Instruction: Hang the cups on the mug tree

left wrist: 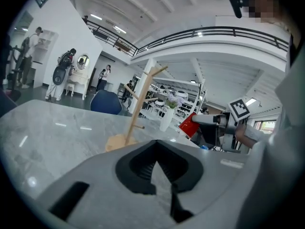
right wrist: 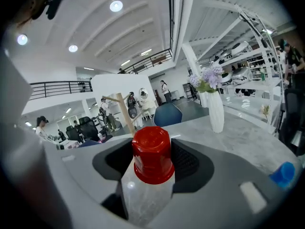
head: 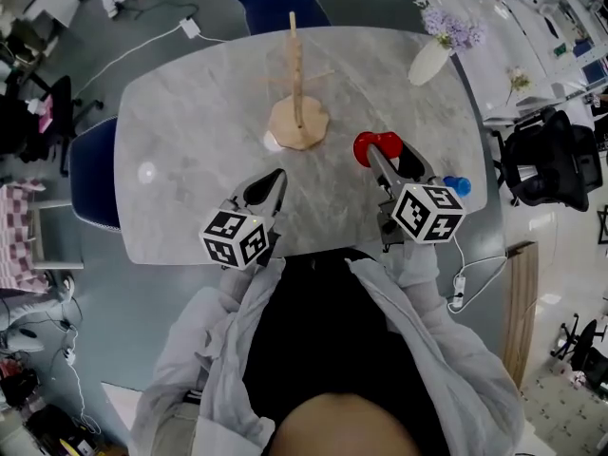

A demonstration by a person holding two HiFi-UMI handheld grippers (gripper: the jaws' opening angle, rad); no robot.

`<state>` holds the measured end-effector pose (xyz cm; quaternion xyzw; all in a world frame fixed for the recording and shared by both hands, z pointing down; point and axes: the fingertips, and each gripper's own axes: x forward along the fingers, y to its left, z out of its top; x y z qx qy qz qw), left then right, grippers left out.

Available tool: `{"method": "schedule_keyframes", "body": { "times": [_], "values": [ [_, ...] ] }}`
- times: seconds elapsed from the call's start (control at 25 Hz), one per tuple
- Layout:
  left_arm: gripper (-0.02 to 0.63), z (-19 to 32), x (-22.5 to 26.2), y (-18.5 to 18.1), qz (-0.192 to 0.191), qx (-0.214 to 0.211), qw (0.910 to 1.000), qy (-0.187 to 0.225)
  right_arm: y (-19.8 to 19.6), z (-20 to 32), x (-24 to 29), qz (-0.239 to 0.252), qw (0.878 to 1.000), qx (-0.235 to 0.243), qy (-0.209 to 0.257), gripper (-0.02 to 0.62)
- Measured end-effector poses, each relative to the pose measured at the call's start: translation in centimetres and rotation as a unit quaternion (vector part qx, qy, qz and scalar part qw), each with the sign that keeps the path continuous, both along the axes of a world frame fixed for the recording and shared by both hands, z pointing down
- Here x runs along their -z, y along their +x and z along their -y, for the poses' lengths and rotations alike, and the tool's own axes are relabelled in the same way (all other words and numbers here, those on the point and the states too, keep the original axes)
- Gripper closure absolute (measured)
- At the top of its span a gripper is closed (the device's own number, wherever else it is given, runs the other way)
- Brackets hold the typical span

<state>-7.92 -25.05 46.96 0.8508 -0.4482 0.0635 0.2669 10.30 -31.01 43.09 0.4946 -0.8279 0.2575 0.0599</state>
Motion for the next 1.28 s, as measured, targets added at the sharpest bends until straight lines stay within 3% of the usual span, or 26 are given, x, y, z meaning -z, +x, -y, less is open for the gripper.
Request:
{"method": "schedule_keyframes", "body": {
  "times": [0.44, 0.64, 0.8, 1.04, 1.28],
  "values": [
    [0.609, 0.2, 2.8, -1.0, 0.008, 0.029, 0.9989, 0.035, -0.6, 5.8, 6.2, 0.091, 0.995, 0.020, 0.047, 0.341],
    [0.609, -0.5, 2.7, -2.7, 0.022, 0.055, 0.9978, 0.031, -2.5, 8.5, 8.1, 0.164, 0.985, 0.034, 0.051, 0.341],
    [0.609, -0.8, 2.6, -3.8, 0.027, 0.081, 0.9960, 0.027, -3.8, 10.5, 7.8, 0.234, 0.971, 0.040, 0.023, 0.341],
    [0.609, -1.7, 1.8, -5.3, 0.031, 0.114, 0.9930, 0.011, -5.3, 12.6, 5.1, 0.269, 0.963, 0.028, -0.025, 0.341],
    [0.609, -2.5, 0.7, -5.9, 0.035, 0.133, 0.9905, -0.010, -7.5, 13.4, 3.1, 0.338, 0.937, 0.042, -0.074, 0.341]
  ]
}}
